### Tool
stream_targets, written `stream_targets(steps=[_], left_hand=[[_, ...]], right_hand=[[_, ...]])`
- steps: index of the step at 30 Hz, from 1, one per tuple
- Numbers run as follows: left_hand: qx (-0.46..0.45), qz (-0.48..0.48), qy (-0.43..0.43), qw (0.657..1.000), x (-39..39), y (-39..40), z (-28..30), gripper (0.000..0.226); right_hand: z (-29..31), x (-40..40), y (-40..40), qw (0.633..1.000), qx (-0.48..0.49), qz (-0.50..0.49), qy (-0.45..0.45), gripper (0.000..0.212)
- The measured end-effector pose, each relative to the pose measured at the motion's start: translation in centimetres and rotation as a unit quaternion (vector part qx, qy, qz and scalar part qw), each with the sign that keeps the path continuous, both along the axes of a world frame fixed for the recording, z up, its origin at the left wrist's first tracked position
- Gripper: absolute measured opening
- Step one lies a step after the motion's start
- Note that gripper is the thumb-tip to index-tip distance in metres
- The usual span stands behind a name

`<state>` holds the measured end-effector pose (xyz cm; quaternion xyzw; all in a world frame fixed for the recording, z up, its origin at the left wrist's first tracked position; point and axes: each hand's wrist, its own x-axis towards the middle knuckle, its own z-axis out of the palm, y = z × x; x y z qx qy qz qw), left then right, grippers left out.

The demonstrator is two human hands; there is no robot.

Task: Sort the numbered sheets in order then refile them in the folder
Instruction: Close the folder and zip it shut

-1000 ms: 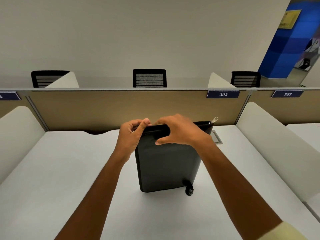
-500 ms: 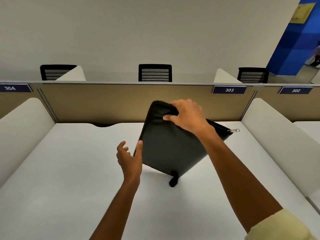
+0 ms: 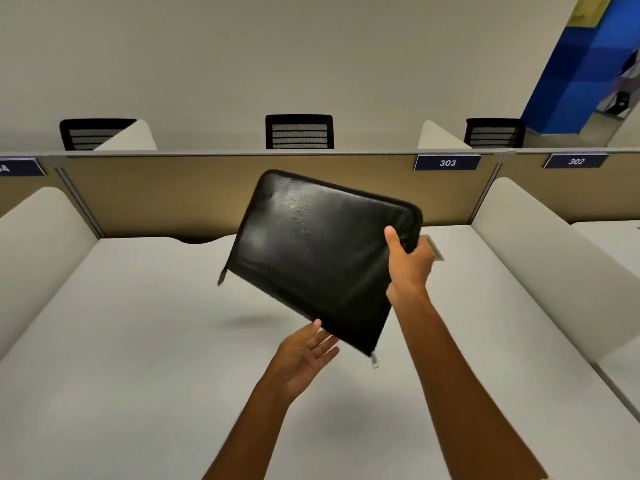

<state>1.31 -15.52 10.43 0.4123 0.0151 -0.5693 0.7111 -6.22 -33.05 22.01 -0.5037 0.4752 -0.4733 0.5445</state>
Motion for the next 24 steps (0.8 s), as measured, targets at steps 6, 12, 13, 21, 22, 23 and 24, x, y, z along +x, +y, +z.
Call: stream_targets(steps=[6,12,13,21,22,23,24], left_hand=[[-0.029,0.084,-0.029,0.996,0.3,0.6,-1.9,0.041],[0.054,0.080,-0.111,0.989,2.8,2.9,-4.5,0.039],[0.073,0.072,-0.139,0.985,3.1,3.5,-5.0,0.039],[0.184,0.008,-0.260,0.948,5.3,7.3,-8.8,0.056],[0.191,0.003,-0.264,0.945,5.7,7.6,-9.1,0.056],[0.197,0.000,-0.268,0.943,6.0,7.9,-9.3,0.056],[0.201,-0.002,-0.270,0.942,6.4,8.3,-9.7,0.056]], right_hand=[[-7.5,-1.6,3.1,0.979,0.146,-0.054,-0.131,0.023],[-14.8,-4.8,5.2,0.933,0.298,0.001,-0.201,0.044],[-16.1,-5.5,5.7,0.930,0.312,0.013,-0.194,0.048],[-21.8,-9.0,8.2,0.951,0.268,0.120,0.100,0.050],[-22.0,-9.1,8.4,0.950,0.241,0.135,0.147,0.045],[-22.2,-9.2,8.7,0.948,0.214,0.147,0.185,0.040],[-22.4,-9.1,8.9,0.945,0.189,0.158,0.213,0.035]])
